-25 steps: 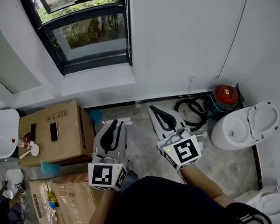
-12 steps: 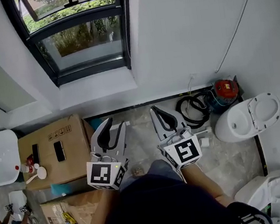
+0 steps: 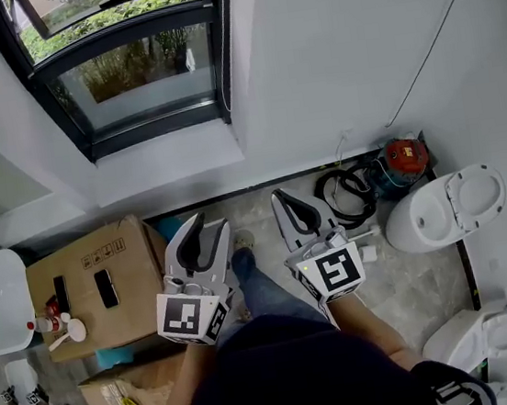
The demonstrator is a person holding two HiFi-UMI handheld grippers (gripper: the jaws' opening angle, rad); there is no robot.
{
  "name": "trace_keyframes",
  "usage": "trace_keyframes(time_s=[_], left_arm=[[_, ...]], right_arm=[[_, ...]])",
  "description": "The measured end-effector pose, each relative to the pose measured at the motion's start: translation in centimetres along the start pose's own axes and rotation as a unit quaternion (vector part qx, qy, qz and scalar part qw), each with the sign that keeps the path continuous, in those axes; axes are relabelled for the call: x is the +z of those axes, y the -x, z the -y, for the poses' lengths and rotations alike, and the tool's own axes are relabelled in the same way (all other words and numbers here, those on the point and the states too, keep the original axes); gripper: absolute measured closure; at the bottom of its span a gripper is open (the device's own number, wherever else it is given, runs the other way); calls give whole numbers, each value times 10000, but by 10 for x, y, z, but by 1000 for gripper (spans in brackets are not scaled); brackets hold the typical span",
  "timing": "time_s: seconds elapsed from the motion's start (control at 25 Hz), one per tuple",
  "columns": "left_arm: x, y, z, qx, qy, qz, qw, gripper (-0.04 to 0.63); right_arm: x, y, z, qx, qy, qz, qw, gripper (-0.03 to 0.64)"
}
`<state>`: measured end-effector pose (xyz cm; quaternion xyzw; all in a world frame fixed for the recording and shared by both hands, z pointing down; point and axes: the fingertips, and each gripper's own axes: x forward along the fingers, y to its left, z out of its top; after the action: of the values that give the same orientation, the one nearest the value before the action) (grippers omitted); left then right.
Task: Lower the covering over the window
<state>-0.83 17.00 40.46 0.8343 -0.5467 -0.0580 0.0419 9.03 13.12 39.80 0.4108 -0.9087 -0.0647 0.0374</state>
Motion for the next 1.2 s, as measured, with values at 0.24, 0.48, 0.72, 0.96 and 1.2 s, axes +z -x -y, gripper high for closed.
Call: trace_keyframes(time_s=[0.24,0.48,0.72,0.96,1.2], left_arm=[[10,-41,-47,-21,-4,54,10000,449],[26,-110,-101,-129,24,137,9998,449],[37,-179,-147,-314,-47,330,9990,449],[38,-236,-181,-492,-70,432,9978,449],[40,-277,-194,-609,-41,382,9974,449]], right_arm=[[12,-79,10,207,96,192,9996,604],[20,-165,41,286,174,191,9993,604],[25,-246,82,223,307,360,9986,604],[24,-296,114,34,421,467,9980,604],[19,-305,147,-366,424,419,9976,604]])
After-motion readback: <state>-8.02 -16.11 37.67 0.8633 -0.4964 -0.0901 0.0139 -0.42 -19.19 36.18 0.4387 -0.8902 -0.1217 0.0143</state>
